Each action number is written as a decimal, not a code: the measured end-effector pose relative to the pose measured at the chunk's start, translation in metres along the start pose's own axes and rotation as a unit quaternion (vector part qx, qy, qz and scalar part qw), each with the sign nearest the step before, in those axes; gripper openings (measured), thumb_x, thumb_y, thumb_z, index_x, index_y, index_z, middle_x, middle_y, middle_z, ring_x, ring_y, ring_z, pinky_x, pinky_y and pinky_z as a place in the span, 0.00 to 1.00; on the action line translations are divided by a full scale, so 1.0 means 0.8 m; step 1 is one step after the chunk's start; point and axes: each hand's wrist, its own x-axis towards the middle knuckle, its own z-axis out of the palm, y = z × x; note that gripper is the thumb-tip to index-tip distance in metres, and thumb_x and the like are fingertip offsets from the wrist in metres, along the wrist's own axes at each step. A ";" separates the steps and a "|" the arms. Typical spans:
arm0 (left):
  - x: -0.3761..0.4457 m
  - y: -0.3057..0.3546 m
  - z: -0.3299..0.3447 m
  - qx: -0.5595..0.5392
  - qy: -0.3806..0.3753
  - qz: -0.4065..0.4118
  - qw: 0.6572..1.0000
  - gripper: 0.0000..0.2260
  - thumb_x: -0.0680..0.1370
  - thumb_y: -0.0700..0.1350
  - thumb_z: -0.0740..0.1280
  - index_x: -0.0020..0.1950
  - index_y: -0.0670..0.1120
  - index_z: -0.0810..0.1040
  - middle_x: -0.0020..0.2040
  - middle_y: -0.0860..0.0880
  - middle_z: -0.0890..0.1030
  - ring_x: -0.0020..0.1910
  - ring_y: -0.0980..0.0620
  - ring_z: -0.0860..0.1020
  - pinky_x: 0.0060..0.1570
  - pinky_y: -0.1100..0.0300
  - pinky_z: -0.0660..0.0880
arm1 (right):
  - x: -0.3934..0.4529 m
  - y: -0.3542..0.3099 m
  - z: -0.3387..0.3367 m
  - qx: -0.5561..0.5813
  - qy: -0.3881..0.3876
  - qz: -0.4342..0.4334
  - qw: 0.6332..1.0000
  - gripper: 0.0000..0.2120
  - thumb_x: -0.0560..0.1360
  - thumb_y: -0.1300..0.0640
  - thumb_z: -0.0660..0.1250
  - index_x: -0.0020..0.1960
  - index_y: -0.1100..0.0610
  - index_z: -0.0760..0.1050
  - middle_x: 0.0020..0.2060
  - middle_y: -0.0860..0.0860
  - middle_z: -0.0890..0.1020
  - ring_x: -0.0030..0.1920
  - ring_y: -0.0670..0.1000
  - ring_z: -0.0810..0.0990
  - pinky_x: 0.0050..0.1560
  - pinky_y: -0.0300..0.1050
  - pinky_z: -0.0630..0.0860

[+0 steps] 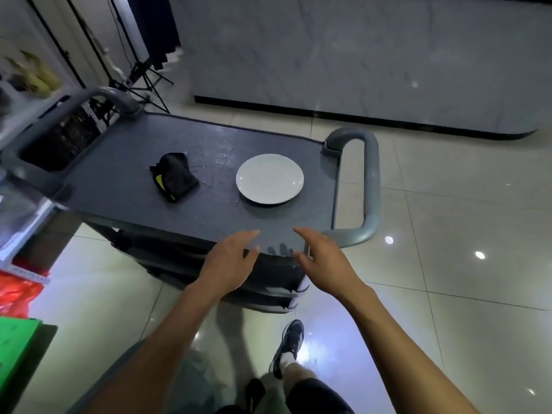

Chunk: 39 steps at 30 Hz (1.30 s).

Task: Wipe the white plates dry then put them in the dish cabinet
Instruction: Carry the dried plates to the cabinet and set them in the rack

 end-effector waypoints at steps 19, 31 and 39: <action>0.252 -0.005 -0.011 -0.087 0.005 -0.133 0.987 0.22 0.80 0.42 0.68 0.74 0.46 0.71 0.76 0.45 0.67 0.75 0.47 0.65 0.73 0.56 0.60 | 0.267 0.078 0.001 0.133 -0.050 0.110 0.984 0.27 0.79 0.58 0.66 0.77 0.56 0.65 0.73 0.54 0.70 0.71 0.56 0.71 0.69 0.47 0.66; 0.363 -0.058 -0.006 -0.203 -0.005 -0.210 0.956 0.18 0.79 0.43 0.68 0.69 0.49 0.76 0.74 0.46 0.69 0.71 0.47 0.69 0.70 0.52 0.67 | 0.320 0.078 0.026 0.177 -0.004 0.247 0.953 0.32 0.79 0.57 0.65 0.80 0.51 0.58 0.75 0.51 0.68 0.73 0.55 0.68 0.72 0.49 0.66; 0.379 -0.066 0.007 -0.207 -0.015 -0.187 0.960 0.17 0.77 0.37 0.68 0.64 0.50 0.79 0.69 0.48 0.71 0.63 0.53 0.71 0.56 0.73 0.64 | 0.337 0.060 0.040 0.227 0.101 0.306 0.919 0.25 0.72 0.63 0.71 0.68 0.51 0.72 0.62 0.50 0.77 0.60 0.52 0.76 0.59 0.45 0.73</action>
